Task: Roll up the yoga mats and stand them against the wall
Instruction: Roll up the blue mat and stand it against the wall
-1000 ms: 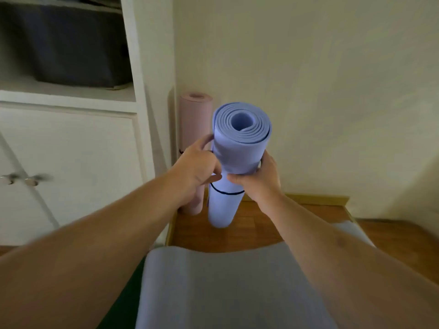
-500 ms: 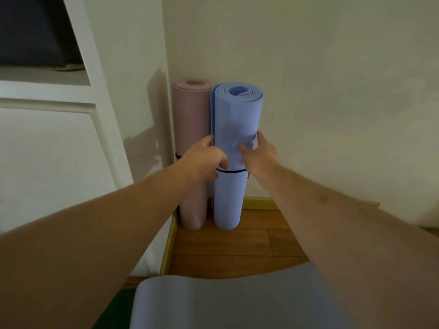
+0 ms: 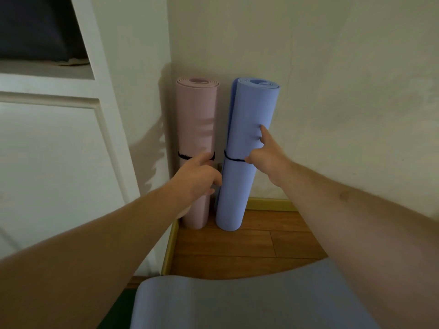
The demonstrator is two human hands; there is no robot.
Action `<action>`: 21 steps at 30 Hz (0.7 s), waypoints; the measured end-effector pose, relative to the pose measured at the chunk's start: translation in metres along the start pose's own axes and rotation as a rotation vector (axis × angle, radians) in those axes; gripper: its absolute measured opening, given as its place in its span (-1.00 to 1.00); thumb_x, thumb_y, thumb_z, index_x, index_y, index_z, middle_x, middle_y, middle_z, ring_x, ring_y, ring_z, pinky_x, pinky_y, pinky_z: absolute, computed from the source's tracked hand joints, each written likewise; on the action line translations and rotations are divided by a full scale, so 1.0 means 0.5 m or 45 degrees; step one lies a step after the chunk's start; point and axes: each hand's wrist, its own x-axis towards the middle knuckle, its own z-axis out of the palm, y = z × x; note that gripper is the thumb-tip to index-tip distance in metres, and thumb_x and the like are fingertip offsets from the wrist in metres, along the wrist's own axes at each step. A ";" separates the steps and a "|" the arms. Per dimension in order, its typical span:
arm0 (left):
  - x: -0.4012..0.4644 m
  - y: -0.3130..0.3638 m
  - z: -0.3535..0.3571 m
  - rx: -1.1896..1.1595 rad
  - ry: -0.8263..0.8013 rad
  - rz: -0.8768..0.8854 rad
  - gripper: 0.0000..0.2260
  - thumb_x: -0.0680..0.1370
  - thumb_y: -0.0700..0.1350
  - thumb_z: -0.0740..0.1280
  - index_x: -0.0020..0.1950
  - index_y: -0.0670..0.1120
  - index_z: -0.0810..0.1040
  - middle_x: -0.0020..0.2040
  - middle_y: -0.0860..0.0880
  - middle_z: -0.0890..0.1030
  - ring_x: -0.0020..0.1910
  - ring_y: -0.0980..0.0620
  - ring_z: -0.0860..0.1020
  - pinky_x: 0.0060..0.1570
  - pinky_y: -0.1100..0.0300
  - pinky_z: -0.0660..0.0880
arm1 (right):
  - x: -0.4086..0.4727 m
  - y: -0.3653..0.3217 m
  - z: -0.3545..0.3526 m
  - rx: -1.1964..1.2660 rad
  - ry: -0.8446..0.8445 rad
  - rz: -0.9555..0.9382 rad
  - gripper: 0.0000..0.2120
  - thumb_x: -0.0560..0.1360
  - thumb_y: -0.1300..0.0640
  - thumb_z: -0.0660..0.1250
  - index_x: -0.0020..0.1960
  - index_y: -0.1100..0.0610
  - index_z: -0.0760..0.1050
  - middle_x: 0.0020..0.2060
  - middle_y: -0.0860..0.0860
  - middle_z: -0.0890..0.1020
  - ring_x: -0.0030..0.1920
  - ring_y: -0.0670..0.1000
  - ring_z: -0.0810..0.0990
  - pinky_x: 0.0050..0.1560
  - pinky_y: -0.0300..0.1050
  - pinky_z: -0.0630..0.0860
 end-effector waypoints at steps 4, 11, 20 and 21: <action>-0.003 -0.027 -0.009 0.056 0.051 0.001 -0.32 0.56 -0.44 0.31 0.63 -0.03 0.34 0.53 -0.01 0.44 0.16 0.04 0.54 0.20 0.00 0.61 | -0.025 0.008 -0.015 -0.009 0.004 0.035 -0.07 0.60 0.41 0.31 0.74 -0.15 -0.06 0.23 -0.07 0.37 0.34 0.10 0.54 0.16 -0.03 0.54; -0.025 -0.108 -0.018 0.190 0.096 -0.056 -0.52 0.54 -0.39 0.36 0.41 -0.02 0.58 0.25 -0.08 0.60 0.07 -0.07 0.64 0.09 0.02 0.68 | -0.087 0.097 0.007 -0.068 -0.047 0.078 -0.11 0.59 0.39 0.36 0.73 -0.12 0.04 0.61 -0.05 0.31 0.18 -0.01 0.52 -0.14 -0.23 0.49; -0.216 -0.342 -0.081 0.380 0.107 -0.256 -0.70 0.55 -0.32 0.40 0.17 0.02 0.65 0.15 -0.06 0.67 0.09 -0.05 0.65 -0.05 0.11 0.63 | -0.349 0.288 0.126 -0.248 -0.320 0.204 -0.24 0.50 0.31 0.42 0.61 -0.13 0.35 0.47 -0.08 0.50 0.15 0.04 0.67 -0.10 -0.11 0.59; -0.255 -0.365 -0.081 0.384 0.106 -0.277 -0.70 0.57 -0.32 0.39 0.18 0.03 0.64 0.16 -0.03 0.67 0.10 -0.02 0.64 -0.01 0.12 0.61 | -0.398 0.301 0.134 -0.272 -0.376 0.224 -0.25 0.49 0.32 0.39 0.60 -0.14 0.36 0.47 -0.08 0.50 0.06 0.01 0.69 -0.18 -0.15 0.57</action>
